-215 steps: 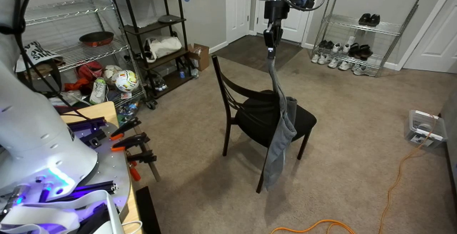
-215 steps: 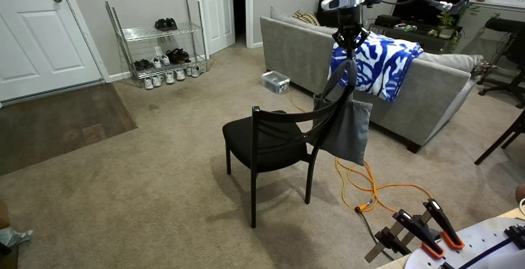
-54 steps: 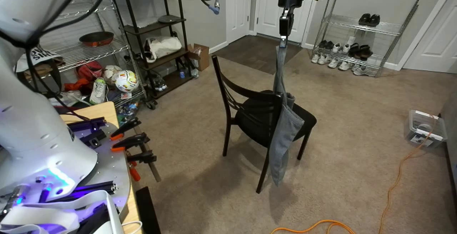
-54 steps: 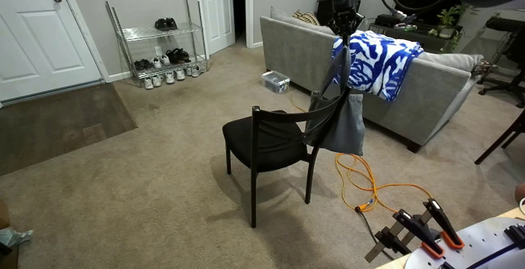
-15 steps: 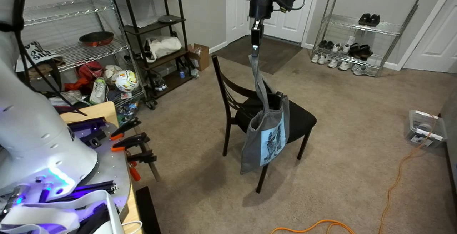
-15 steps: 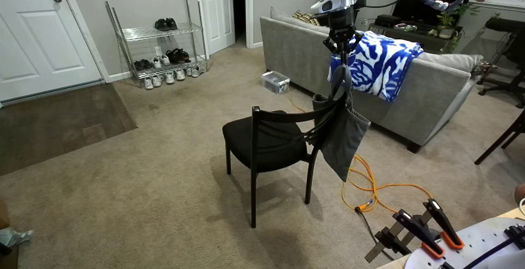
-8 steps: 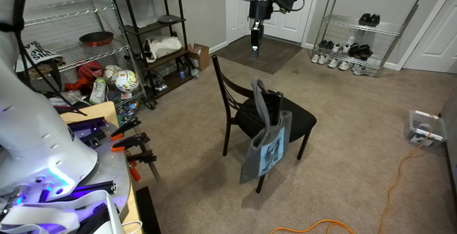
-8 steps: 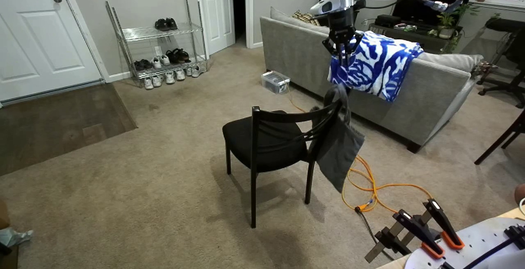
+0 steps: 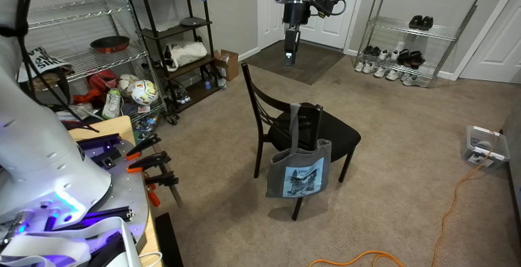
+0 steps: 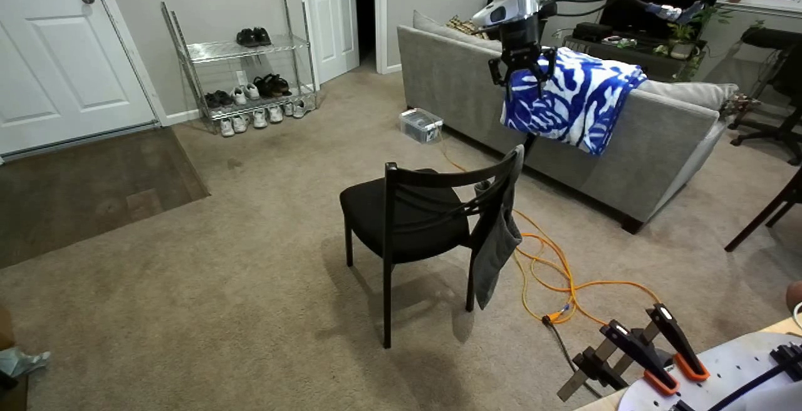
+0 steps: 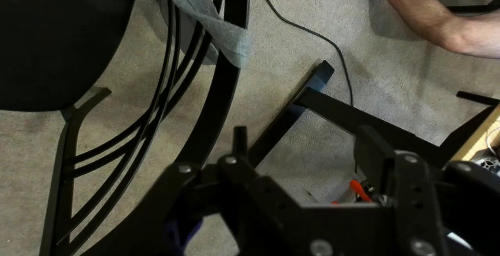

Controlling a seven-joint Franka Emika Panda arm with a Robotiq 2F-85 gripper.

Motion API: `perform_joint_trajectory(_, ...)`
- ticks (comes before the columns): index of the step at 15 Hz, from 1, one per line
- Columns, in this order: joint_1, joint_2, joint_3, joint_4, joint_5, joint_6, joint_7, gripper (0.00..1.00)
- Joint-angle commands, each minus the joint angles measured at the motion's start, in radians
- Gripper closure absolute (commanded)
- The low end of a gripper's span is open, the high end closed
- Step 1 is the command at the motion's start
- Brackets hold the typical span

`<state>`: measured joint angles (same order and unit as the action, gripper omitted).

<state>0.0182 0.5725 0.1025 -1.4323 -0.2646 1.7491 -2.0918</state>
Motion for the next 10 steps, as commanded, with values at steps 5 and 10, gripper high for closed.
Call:
perform_joint_trajectory(5, 0.005, 0.001, -0.006, 0.002, 0.003, -0.002, -0.002, 0.05)
perform_joint_trajectory(10, 0.005, 0.001, -0.006, 0.002, 0.003, -0.002, -0.002, 0.05)
